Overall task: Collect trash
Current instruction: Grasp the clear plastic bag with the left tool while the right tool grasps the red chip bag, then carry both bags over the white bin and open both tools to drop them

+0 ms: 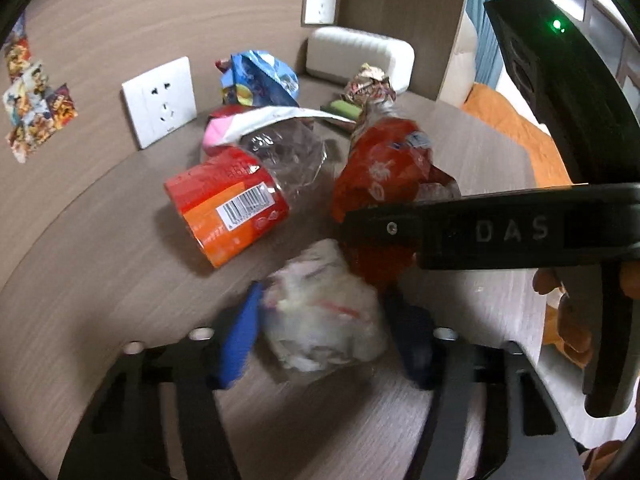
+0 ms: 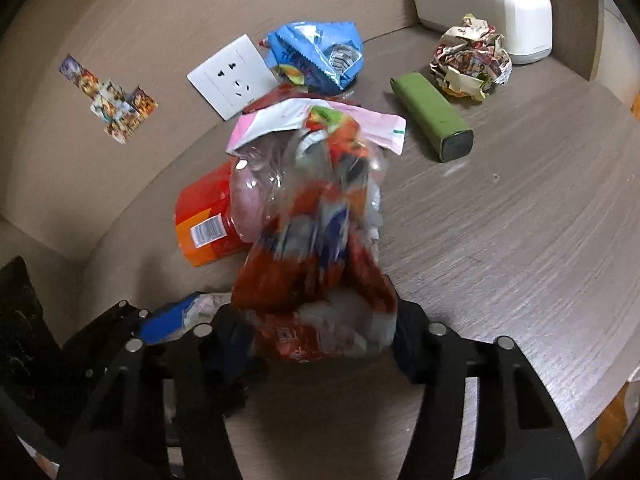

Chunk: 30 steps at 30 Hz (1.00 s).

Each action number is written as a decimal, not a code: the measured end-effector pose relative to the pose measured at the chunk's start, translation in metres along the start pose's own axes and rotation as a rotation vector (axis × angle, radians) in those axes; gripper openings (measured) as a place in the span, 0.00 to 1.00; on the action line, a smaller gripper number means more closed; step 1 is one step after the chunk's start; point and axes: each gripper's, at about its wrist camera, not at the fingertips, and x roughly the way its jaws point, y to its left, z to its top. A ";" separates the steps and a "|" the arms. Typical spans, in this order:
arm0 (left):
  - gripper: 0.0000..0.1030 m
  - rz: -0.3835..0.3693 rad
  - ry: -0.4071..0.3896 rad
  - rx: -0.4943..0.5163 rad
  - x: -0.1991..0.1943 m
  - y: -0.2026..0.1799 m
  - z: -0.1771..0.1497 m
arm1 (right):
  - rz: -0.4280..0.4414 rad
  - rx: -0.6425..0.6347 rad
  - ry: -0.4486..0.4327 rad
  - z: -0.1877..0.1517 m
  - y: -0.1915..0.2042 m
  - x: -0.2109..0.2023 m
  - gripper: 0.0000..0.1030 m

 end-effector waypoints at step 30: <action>0.51 -0.100 -0.142 0.233 -0.069 -0.128 0.058 | -0.189 -0.061 -0.247 -0.038 -0.071 -0.193 0.54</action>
